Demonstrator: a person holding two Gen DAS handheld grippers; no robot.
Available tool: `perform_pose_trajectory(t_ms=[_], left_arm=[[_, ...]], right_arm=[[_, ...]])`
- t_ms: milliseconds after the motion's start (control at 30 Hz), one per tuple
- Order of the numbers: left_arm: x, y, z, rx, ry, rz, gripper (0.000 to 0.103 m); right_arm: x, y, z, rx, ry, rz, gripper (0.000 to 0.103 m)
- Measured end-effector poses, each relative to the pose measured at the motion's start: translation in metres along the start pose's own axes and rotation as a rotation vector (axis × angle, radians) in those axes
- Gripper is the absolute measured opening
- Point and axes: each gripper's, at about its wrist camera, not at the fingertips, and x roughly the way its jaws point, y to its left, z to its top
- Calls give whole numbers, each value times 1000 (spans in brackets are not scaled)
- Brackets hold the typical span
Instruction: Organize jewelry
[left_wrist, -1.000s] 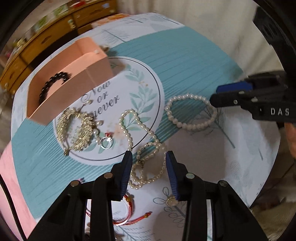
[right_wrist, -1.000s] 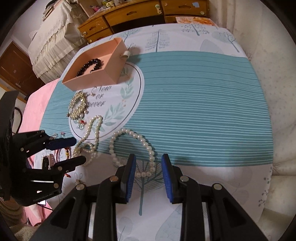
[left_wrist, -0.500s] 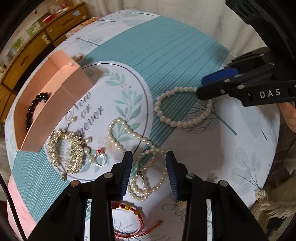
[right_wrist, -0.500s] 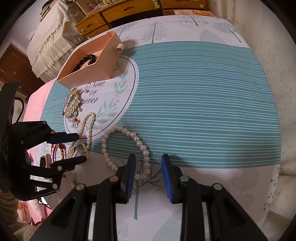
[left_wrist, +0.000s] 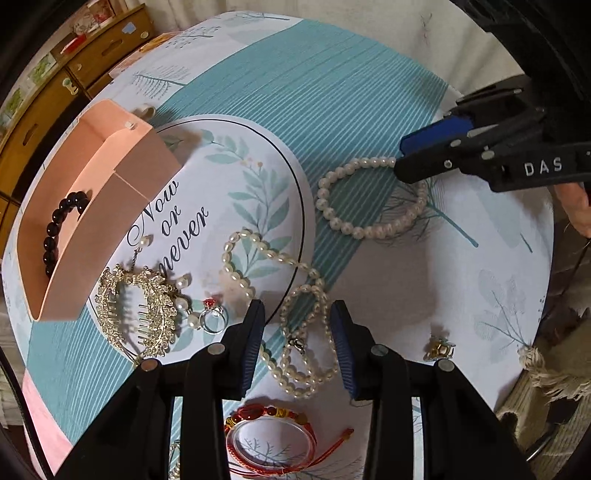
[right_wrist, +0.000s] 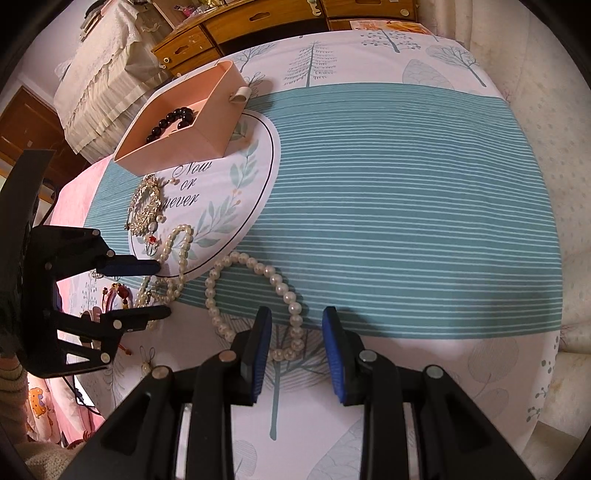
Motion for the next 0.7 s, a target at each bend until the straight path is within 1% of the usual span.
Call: perform_pose_trajectory(t_ms=[167,200,233,300,433,567,667,700], left_arm=[[-1,-6,-1,-8,-14,23,34],[-2,-7,-1,-21,-18,23,29],[-4,-8,-3,-30,-19,25,20],[-4,-9,-3,-66,-11,18,14],[-4,-12,-7,-121,-6,11,11],[-9,-5,-19,-206,-18,-10,4],[-19,3,-25,-271,-41,-31,3],[-22,4,-27,-286,-51,-40,3]], right_arm=[[0,1,1,-1,-2,-3,29],[0,2,1,-1,-2,-3,29],[1,2,1,-2,-3,-4,29],[1,3,1,-8,-4,-9,29],[1,5,1,-16,-3,-19,29],[2,8,0,-33,-5,-29,29],[3,13,0,-69,-11,-45,29],[4,17,0,-100,-16,-63,29]])
